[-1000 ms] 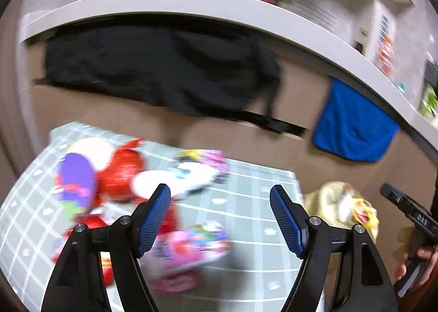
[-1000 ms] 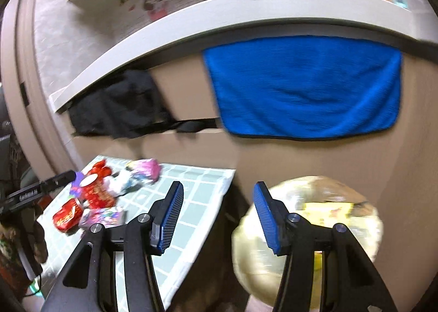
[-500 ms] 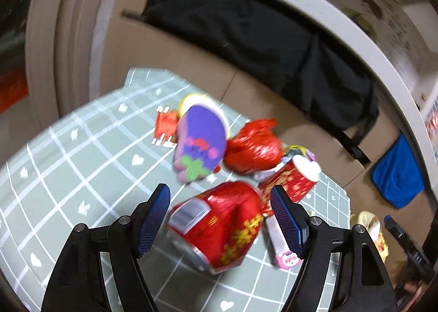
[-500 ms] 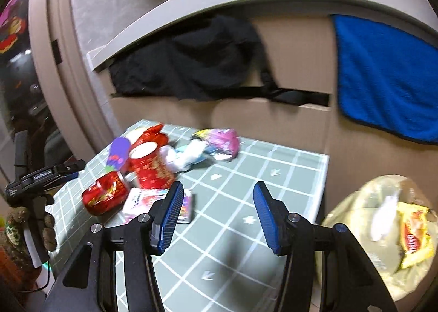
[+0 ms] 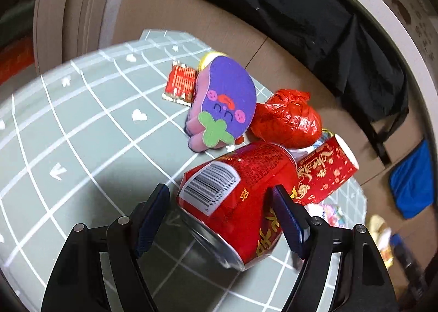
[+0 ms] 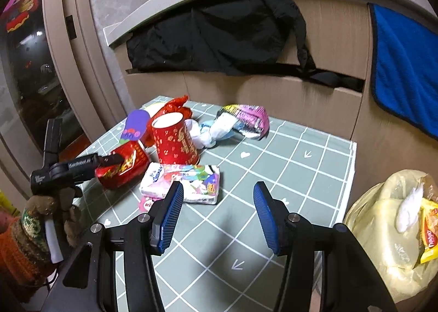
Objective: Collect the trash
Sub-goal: 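Move both tools back to the table and grasp the red can with the left tool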
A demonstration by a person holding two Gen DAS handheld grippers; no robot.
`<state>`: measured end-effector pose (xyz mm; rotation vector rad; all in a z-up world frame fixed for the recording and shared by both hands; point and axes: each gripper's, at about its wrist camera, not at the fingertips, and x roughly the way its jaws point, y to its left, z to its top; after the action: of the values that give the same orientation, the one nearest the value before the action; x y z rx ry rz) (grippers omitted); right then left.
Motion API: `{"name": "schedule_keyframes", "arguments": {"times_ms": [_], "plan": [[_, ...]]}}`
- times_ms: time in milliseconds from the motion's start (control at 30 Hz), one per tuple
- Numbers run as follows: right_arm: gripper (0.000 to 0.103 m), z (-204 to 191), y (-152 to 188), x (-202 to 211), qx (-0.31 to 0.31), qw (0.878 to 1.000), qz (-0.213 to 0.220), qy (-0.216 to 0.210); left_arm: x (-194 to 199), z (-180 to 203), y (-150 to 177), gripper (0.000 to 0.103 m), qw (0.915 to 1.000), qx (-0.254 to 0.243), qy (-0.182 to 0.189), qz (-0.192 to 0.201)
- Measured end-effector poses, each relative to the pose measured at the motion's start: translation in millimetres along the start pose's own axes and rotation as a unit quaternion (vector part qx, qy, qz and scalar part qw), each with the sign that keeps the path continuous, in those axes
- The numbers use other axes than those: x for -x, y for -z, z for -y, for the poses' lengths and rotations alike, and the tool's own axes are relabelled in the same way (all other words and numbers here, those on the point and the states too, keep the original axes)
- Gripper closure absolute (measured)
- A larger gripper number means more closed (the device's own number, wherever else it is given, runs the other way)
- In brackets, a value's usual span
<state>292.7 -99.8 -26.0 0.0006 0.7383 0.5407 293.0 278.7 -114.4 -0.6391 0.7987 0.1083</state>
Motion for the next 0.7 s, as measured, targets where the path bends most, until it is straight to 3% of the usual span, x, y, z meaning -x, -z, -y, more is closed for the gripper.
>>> {"name": "schedule_keyframes", "arguments": {"times_ms": [100,200,367,567,700], "plan": [[0.053,-4,-3,-7,0.01,1.0,-0.004,-0.012,-5,-1,-2,0.028,0.9997,0.011,0.011,-0.017],[0.053,-7,-11,-23,0.02,0.999,-0.013,-0.021,-3,3,-4,0.046,0.9993,0.006,0.026,-0.025],[0.053,-5,-26,-66,0.014,0.998,-0.041,-0.051,17,14,-3,0.048,0.999,-0.039,0.021,0.003],[0.053,6,-35,-117,0.023,0.997,-0.068,-0.006,53,29,3,0.048,0.9915,-0.12,-0.018,0.045],[0.053,19,-34,-129,0.005,0.996,-0.083,0.025,69,32,6,0.048,0.9884,-0.141,-0.015,0.055]]}}
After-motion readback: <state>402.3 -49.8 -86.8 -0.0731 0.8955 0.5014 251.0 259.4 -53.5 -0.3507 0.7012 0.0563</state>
